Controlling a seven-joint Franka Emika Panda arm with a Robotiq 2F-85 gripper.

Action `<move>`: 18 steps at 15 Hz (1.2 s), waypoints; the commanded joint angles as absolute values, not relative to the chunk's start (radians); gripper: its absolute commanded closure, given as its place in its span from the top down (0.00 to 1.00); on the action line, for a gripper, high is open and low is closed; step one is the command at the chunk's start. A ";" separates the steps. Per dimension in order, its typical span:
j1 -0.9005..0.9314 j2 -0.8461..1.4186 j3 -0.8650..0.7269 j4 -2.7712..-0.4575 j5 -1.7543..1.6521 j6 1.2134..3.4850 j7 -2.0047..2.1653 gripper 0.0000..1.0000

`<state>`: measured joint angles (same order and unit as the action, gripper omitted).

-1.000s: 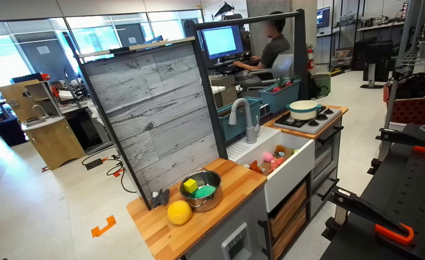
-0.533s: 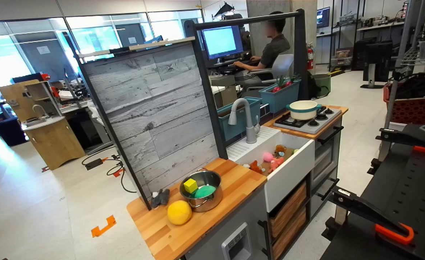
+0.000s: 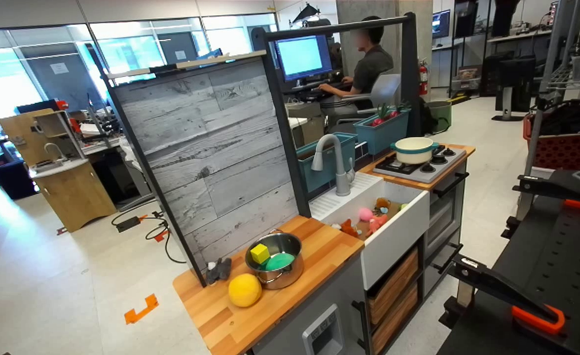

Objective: Remove the pink doll from the sink

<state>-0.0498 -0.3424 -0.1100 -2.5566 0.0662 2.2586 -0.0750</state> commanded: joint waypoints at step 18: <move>-0.275 0.772 -0.064 -1.443 0.362 2.029 -0.160 1.00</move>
